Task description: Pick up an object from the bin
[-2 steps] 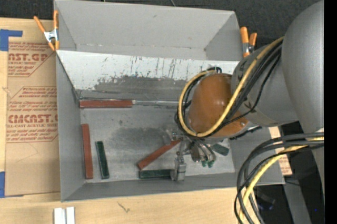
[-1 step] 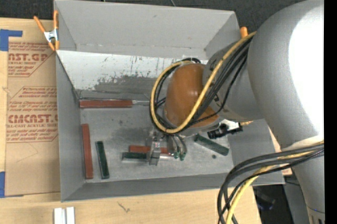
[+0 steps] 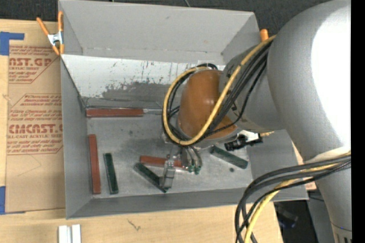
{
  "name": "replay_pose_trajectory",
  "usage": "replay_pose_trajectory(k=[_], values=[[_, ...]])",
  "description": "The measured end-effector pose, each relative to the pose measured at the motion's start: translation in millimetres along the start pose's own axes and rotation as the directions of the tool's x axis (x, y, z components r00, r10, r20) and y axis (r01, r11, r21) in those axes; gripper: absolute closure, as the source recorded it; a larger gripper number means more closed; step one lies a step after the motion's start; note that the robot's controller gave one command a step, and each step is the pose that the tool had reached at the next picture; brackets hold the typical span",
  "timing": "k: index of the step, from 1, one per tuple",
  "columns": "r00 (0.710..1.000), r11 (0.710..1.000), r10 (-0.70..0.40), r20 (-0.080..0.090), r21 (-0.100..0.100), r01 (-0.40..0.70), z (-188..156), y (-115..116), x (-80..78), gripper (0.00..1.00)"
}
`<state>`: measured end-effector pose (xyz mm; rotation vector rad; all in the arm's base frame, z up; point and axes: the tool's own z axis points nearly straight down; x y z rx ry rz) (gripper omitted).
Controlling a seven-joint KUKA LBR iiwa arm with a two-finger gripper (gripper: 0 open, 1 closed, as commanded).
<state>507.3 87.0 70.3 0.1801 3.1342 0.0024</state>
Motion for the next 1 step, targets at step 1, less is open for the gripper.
replay_pose_trajectory(k=[1], values=[[1.000,1.000,0.000,-0.004,0.000,0.000,-0.5,0.2,0.7,1.00]])
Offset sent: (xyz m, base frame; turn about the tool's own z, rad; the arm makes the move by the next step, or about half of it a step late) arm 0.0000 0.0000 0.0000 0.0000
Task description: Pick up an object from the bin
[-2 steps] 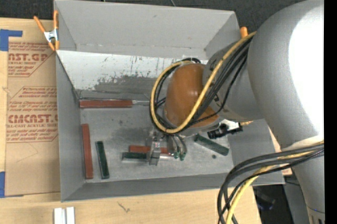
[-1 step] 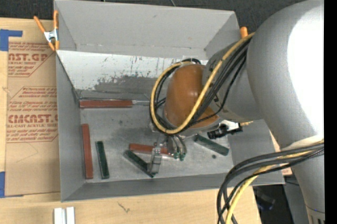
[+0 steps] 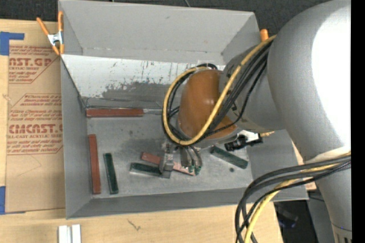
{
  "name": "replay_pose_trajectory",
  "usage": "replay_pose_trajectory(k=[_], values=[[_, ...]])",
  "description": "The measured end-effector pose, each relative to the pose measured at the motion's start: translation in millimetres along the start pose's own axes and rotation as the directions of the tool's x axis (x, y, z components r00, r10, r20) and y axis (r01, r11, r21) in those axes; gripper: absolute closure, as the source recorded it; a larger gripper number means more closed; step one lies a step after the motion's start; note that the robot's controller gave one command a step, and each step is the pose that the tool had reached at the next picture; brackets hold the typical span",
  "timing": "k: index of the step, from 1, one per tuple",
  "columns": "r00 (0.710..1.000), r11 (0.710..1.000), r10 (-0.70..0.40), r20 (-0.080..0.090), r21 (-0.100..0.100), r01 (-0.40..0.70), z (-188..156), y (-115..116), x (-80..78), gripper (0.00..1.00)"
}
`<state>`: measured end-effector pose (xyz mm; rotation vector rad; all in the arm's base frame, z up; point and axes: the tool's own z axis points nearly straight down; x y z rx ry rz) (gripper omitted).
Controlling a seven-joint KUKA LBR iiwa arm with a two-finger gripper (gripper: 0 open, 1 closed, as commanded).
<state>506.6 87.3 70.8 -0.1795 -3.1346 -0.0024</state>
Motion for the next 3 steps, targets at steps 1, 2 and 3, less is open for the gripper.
replay_pose_trajectory(k=[1,2,3], values=[[1.000,1.000,0.000,0.000,0.000,0.000,0,0,0.0,1.00],[0.999,0.999,-0.054,-0.006,0.003,0.054,-34,-1,-9.8,1.00],[1.000,1.000,-0.001,0.000,0.002,0.001,-89,22,-13.5,1.00]])
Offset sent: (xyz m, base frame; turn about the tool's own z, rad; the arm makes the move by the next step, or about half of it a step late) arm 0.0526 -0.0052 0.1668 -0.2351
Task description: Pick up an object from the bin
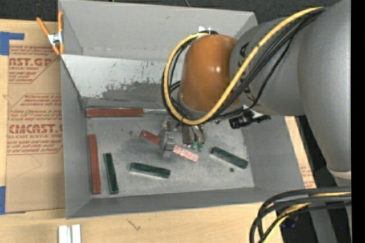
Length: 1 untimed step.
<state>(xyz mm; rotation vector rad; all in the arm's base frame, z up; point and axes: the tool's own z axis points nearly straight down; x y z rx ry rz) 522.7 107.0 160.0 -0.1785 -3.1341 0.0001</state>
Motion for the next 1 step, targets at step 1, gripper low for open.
replay_pose_trajectory(k=[1], values=[[0.999,0.999,-0.037,0.003,-0.001,0.037,-41.4,-26.6,-1.4,1.00]])
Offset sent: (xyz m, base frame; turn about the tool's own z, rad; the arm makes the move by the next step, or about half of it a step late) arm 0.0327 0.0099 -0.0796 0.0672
